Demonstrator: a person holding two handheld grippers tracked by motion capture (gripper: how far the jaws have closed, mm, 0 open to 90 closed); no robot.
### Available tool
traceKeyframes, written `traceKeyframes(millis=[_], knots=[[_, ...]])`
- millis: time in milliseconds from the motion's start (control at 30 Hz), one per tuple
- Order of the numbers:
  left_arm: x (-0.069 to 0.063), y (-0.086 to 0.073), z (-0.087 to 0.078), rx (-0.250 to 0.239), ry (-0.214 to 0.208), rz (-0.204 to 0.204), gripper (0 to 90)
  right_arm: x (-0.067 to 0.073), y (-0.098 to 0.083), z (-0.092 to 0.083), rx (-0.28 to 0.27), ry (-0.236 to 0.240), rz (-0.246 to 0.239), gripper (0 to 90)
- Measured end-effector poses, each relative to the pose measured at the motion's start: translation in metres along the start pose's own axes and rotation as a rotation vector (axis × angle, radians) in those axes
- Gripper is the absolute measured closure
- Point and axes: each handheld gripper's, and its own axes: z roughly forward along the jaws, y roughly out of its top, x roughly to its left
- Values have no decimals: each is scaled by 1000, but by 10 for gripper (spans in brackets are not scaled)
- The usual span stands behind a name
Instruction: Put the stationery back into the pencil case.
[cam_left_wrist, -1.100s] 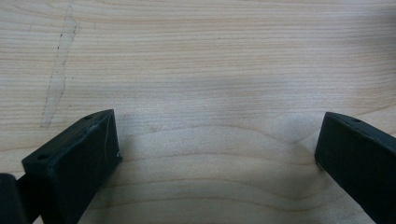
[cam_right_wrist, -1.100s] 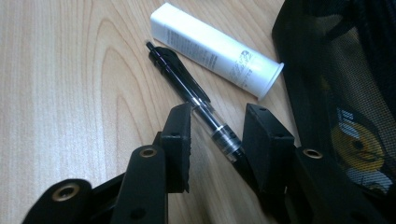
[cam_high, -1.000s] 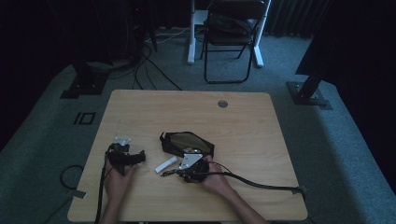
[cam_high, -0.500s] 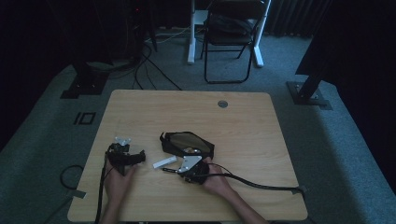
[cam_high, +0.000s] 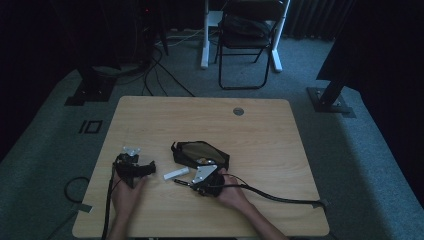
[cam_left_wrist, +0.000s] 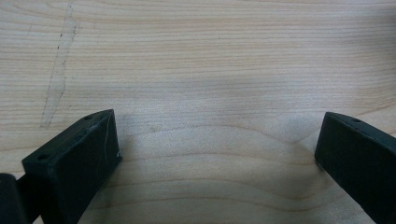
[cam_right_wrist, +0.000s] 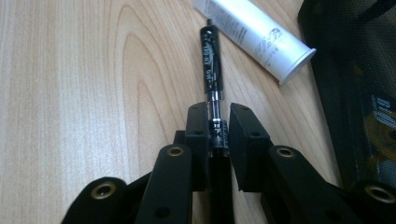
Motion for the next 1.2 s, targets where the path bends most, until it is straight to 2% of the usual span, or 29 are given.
traceKeyframes(millis=[267,400,500,533,633,700,833,1200], knots=[[0,0,0,0,0,0,0,1,0,-2,13,1,7,792],[0,0,0,1,0,1,0,1,-1,-3,21,8,14,736],[0,0,0,0,0,0,0,0,-1,-4,22,19,18,746],[0,0,0,1,0,1,0,0,-1,-4,24,31,14,789],[0,0,0,1,0,1,0,1,-1,-4,25,31,11,794],[0,0,0,0,0,0,0,2,-2,-5,16,30,13,794],[0,0,0,0,0,0,0,-1,-9,-7,-12,47,50,797],[0,0,0,0,0,0,0,0,-11,-15,-21,29,43,797]])
